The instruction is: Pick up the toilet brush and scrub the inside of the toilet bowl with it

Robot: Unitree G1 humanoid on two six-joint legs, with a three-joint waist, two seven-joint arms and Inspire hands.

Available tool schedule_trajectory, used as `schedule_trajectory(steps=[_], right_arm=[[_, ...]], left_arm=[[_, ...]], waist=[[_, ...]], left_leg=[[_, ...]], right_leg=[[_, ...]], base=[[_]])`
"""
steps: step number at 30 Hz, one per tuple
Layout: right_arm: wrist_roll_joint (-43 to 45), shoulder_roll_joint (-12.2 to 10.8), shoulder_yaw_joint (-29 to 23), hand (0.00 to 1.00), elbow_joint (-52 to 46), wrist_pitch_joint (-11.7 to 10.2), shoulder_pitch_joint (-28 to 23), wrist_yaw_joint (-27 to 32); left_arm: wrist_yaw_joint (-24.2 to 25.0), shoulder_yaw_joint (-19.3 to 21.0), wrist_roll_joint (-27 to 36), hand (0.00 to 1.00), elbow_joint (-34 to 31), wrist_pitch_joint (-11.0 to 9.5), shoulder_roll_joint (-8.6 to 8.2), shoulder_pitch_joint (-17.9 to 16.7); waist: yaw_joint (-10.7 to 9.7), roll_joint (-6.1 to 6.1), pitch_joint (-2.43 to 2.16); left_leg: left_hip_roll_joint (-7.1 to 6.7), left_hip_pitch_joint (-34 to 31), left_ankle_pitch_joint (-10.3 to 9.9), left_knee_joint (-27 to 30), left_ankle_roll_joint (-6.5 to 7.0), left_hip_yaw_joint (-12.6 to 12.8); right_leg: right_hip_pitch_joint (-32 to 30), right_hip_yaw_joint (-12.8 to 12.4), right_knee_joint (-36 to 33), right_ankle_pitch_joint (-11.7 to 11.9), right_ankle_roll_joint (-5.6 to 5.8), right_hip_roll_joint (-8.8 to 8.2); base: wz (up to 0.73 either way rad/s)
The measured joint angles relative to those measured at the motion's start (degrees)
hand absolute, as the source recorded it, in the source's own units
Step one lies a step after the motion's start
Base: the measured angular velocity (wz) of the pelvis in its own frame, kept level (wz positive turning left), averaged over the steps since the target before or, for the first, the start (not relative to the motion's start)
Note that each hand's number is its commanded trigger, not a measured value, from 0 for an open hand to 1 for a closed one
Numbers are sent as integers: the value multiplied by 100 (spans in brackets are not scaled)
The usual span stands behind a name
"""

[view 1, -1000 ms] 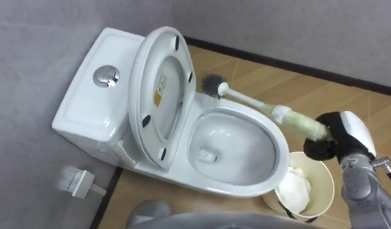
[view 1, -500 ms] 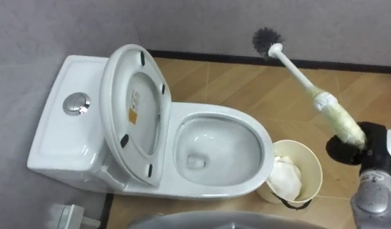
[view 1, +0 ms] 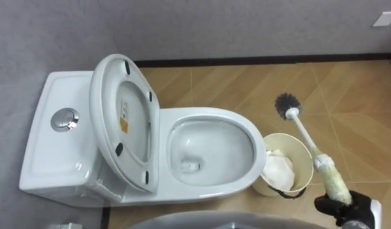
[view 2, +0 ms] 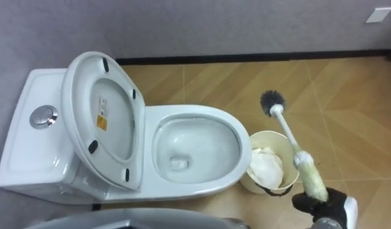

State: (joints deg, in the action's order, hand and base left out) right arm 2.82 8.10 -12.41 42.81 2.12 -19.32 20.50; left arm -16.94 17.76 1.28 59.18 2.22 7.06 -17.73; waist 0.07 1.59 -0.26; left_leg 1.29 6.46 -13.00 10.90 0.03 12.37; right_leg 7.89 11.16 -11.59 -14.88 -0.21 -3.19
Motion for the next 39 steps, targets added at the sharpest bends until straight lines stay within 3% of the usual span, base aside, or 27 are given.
schedule_trajectory(steps=[8, 11, 12, 13, 21, 39], right_arm=[[-84, 0, 1, 100, 1071, 39, 247, -88], [-495, -14, -2, 100, 1565, 66, 360, -141], [-649, -20, -4, 17, 1709, 77, 360, -148], [-825, -31, -5, 0, 1764, 110, 381, -171], [-1491, -93, -11, 0, 2012, 115, 424, -319], [-2086, -105, -19, 0, 2190, 177, 520, -541]], left_arm=[[27, -127, -166, 0, -11, 125, 23, 141], [54, -127, -437, 0, -10, 153, -5, 159], [91, -126, -486, 0, -9, 154, -9, 147], [102, -127, -484, 0, -6, 155, -11, 141], [145, -130, -484, 0, 62, 170, -87, 153], [413, -129, -595, 0, 55, 502, -118, 52]], waist=[[-56, -76, 9], [-63, -131, 27], [-76, -147, 36], [-94, -159, 34], [-156, -188, 45], [-173, -189, 37]], left_leg=[[-8, -81, -11, 17, 16, -7], [-14, -29, -11, -5, 16, -11], [-15, 24, -11, -9, 15, -12], [-14, 31, -11, -9, 15, -12], [-7, 27, -13, -12, 14, -8], [-18, 114, -13, -29, 14, -16]], right_leg=[[-40, -9, -13, 22, 14, 0], [0, 2, -6, 23, 14, 0], [30, 1, 0, 23, 15, -1], [38, 2, 2, 23, 15, 0], [56, -20, 87, 31, 18, 21], [139, -30, 99, 33, 15, 29]], base=[[0], [0], [0], [0], [0], [0]])
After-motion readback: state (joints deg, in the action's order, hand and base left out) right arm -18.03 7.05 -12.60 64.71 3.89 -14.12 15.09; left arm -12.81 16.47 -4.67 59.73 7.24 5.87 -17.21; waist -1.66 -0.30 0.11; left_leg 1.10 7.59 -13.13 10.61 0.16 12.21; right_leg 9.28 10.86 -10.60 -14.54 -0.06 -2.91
